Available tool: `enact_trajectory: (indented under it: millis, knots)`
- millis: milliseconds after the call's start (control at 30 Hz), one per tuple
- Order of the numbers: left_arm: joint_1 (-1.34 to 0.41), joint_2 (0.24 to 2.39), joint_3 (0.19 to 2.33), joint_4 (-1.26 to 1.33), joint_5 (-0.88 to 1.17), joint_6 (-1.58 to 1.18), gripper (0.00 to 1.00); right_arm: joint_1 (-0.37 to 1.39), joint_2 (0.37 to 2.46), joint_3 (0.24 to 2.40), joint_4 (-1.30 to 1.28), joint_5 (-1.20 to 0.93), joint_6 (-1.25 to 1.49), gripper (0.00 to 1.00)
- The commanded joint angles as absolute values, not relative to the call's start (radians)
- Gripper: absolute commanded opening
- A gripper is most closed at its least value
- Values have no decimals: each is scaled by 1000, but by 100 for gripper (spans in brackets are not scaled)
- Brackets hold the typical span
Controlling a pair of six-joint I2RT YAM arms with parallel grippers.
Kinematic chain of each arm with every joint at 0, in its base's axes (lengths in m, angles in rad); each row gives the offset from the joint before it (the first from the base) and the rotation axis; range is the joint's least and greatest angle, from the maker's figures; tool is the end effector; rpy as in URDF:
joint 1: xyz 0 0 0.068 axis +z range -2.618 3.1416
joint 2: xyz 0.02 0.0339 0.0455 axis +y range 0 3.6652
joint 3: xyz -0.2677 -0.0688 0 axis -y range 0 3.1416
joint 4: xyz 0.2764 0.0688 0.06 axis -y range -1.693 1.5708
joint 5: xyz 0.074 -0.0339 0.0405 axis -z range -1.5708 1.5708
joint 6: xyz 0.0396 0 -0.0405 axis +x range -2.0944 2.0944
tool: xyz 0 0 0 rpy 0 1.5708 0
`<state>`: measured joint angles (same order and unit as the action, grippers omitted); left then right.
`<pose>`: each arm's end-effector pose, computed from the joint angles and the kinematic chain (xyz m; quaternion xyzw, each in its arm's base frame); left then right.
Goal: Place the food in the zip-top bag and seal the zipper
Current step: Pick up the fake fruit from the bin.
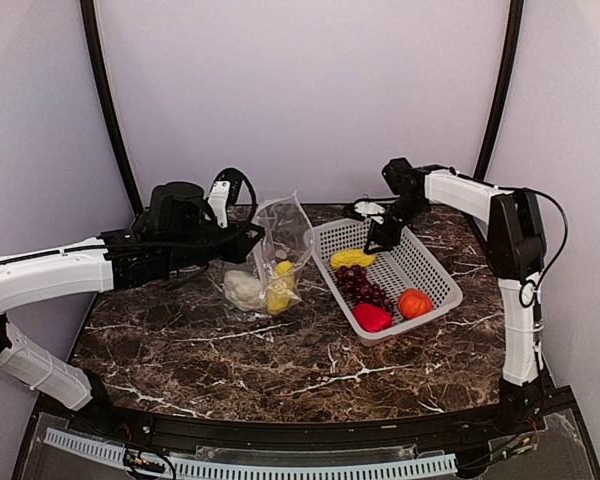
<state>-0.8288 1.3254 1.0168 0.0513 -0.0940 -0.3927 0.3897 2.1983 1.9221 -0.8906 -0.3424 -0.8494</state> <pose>0.2367 -0.2527 0.3175 0.1431 0.7786 -0.3193 0.5210 0.4604 0.2035 0.2102 -0.5884 0.7661 0.1175 0.2305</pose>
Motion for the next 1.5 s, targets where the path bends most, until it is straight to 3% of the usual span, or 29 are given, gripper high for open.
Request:
enact_trajectory:
  millis: [0, 133, 600, 767, 933, 1200, 1467]
  knots:
    - [-824, 1297, 1027, 31, -93, -377, 1, 366, 2223, 1960, -934, -401, -845, 52]
    - [-825, 1299, 1027, 36, -88, -379, 1, 362, 2253, 1956, -925, -386, -842, 59]
    - [-825, 1297, 1007, 48, -79, -397, 1, 349, 2375, 2037, -945, -412, -827, 61]
    - [-825, 1303, 1007, 57, -74, -402, 1, 338, 2356, 2019, -965, -436, -812, 48]
    - [-825, 1314, 1008, 69, -72, -405, 1, 326, 2245, 1955, -959, -452, -781, 26]
    - [-825, 1354, 1029, 85, -68, -403, 1, 325, 2029, 1852, -959, -511, -719, 22]
    - [-825, 1408, 1052, 107, -98, -451, 1, 400, 1792, 1801, -1103, -639, -626, 24]
